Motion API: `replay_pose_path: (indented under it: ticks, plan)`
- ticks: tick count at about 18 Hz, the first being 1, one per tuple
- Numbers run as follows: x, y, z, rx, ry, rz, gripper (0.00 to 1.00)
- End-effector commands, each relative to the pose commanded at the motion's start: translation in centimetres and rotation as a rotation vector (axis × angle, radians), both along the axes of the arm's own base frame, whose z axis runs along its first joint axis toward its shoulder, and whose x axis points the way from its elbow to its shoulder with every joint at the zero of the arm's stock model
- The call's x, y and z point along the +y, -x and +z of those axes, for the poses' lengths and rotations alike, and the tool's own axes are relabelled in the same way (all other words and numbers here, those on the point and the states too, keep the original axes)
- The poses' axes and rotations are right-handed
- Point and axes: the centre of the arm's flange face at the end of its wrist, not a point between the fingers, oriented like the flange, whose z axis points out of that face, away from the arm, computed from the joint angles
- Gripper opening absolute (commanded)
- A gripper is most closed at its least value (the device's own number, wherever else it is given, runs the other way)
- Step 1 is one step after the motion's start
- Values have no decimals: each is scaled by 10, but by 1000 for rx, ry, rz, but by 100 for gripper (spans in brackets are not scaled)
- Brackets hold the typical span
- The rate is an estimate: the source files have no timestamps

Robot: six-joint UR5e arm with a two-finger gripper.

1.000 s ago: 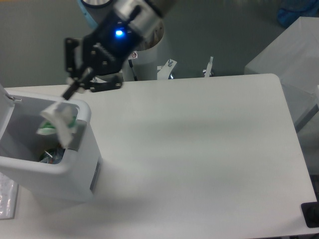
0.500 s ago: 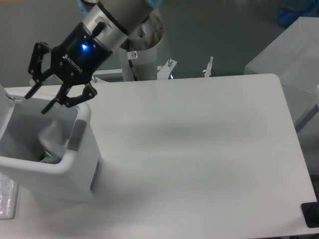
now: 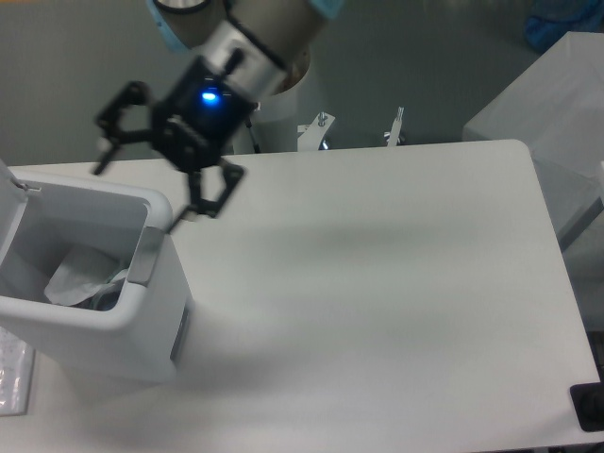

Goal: Place the trash in the trash can

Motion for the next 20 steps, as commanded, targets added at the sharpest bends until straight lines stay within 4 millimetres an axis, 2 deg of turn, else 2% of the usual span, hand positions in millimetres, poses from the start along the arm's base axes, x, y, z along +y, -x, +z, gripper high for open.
replay_pose_path:
  ticks: [4, 8, 9, 10, 11, 15, 20]
  plan:
    - [-13, 58, -13, 172, 84, 28, 100]
    - [-19, 121, -63, 287, 394, 128, 100]
    - [-20, 143, -85, 282, 448, 139, 100]
    - [-28, 165, -104, 274, 481, 148, 100]
    - [-38, 179, -106, 293, 487, 141, 100]
    - [-45, 211, -131, 403, 580, 18, 100]
    - [-57, 232, -153, 467, 810, -199, 100]
